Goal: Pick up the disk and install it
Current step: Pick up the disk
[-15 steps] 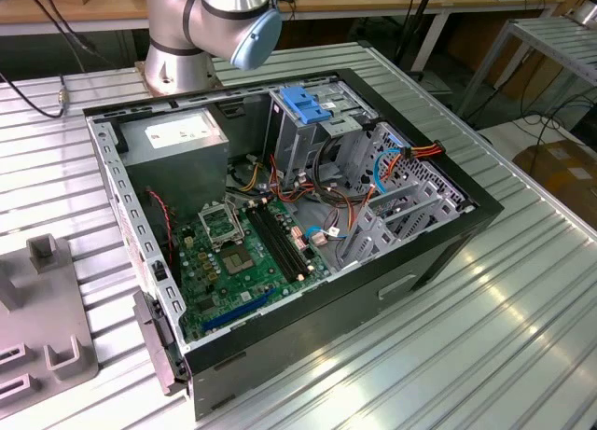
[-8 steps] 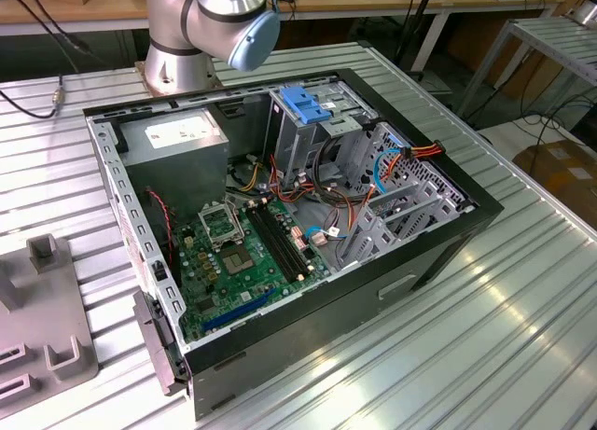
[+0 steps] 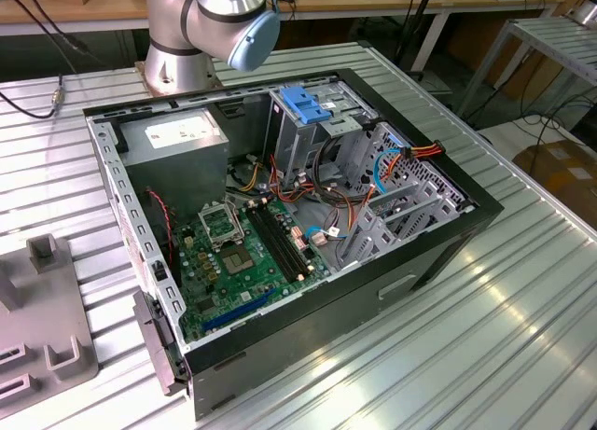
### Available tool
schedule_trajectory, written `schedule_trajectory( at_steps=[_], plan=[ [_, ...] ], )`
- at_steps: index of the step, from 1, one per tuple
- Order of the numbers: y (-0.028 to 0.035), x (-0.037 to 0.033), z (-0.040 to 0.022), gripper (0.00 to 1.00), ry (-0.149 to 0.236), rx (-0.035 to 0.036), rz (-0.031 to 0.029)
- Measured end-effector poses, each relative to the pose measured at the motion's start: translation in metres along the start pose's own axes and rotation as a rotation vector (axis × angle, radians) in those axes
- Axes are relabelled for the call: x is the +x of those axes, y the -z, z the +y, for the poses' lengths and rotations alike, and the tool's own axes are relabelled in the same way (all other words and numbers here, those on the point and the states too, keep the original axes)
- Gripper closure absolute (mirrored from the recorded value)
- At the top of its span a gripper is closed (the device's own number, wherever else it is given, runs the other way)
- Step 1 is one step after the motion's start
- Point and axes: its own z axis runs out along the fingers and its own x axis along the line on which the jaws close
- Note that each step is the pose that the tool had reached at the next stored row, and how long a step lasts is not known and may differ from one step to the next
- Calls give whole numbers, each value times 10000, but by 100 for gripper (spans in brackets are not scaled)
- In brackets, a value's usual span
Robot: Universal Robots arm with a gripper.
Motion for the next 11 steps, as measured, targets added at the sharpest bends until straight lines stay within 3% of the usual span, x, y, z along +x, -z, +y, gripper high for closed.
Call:
schedule_trajectory(
  at_steps=[7, 11],
  plan=[
    [0, 0, 1, 90, 44, -1, 2],
    [1, 1, 1, 90, 379, -8, 18]
  ],
)
